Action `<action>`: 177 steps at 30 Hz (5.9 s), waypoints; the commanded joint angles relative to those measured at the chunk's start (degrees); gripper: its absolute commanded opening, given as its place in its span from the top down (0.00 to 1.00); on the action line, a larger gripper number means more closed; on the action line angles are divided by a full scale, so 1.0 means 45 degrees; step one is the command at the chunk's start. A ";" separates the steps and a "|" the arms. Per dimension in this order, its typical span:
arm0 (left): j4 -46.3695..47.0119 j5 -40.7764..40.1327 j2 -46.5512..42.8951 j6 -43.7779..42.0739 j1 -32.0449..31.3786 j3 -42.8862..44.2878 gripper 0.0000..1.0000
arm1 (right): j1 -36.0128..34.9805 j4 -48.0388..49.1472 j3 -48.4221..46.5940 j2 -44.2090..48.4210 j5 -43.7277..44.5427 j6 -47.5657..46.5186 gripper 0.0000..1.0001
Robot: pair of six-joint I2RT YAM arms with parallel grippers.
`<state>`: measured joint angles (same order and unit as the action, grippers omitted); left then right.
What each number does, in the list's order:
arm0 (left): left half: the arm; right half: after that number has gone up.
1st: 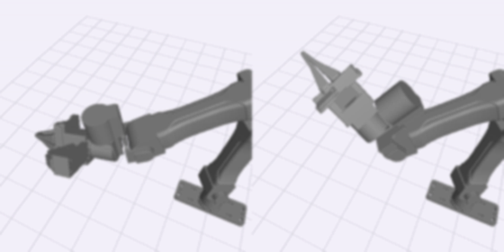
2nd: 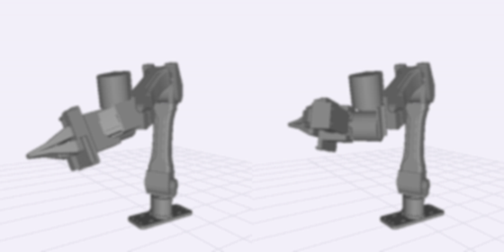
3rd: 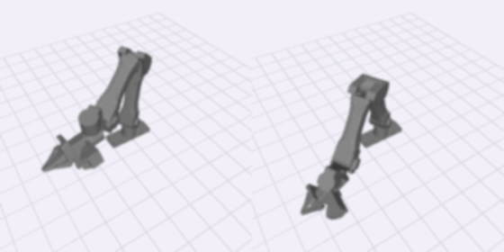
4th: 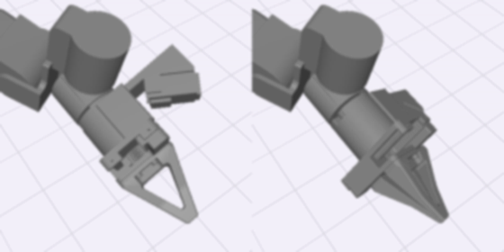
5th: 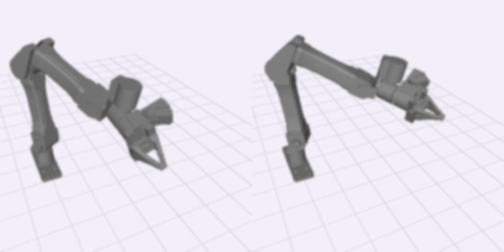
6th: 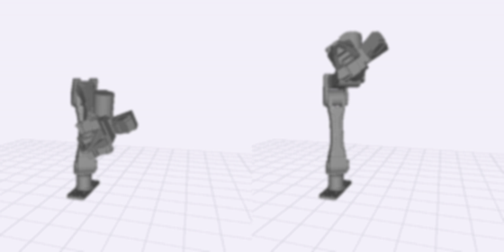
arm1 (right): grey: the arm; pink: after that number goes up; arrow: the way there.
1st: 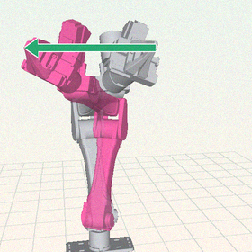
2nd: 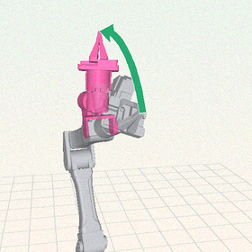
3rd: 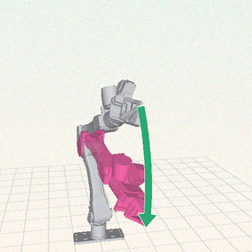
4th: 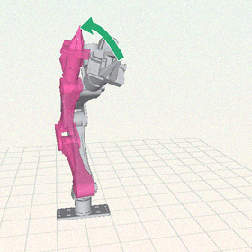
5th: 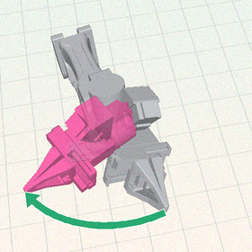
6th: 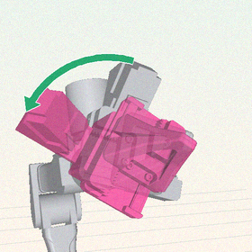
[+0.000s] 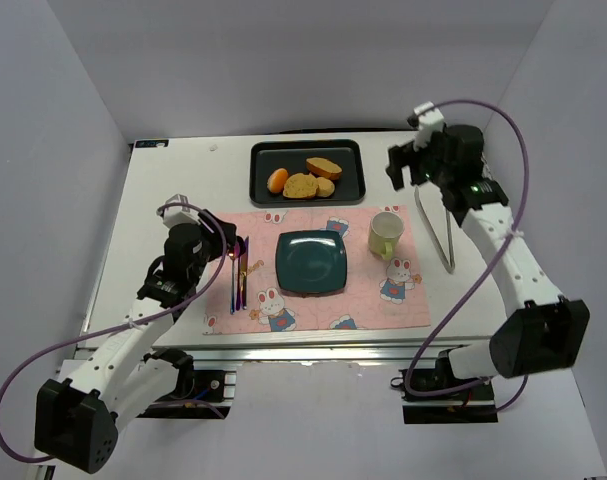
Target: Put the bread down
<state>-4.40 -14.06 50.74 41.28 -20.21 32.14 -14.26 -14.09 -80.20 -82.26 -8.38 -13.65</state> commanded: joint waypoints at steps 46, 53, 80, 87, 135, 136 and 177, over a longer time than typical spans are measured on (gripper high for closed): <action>0.1057 0.0606 0.0248 -0.0286 -0.0002 -0.0111 0.46 | 0.5493 -0.2359 0.2392 -0.5844 -0.1827 -0.2707 0.85; 0.1057 0.0684 0.0228 -0.0325 -0.0002 0.0006 0.46 | 0.5261 -0.3486 0.0469 -0.3811 -0.4265 -0.3354 0.73; 0.0412 0.0411 0.0129 -0.0149 -0.0002 0.0182 0.46 | -0.0893 -0.4780 -0.5869 -0.6290 -0.1009 -0.5970 0.60; 0.0588 0.0567 0.0540 -0.0227 -0.0002 0.0318 0.46 | -0.0932 -0.4702 -0.6024 -0.6896 -0.1067 -0.5815 0.60; 0.0724 0.0547 0.0267 -0.0188 -0.0002 0.0221 0.46 | -0.1127 -0.5093 0.2583 0.1046 -0.5910 -0.6575 0.94; 0.0725 0.0605 0.0306 -0.0188 -0.0002 0.0240 0.46 | -0.1224 -0.5092 0.3401 0.1324 -0.5891 -0.6653 0.93; 0.0588 0.0313 -0.0260 0.0144 -0.0002 0.0045 0.46 | -0.1167 -0.0991 -0.1494 -0.4278 -0.1457 0.6334 0.62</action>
<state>-1.41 -11.68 50.72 41.50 -20.21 31.79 -19.77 -21.61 -83.85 -101.67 -17.41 9.08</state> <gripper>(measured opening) 0.537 0.372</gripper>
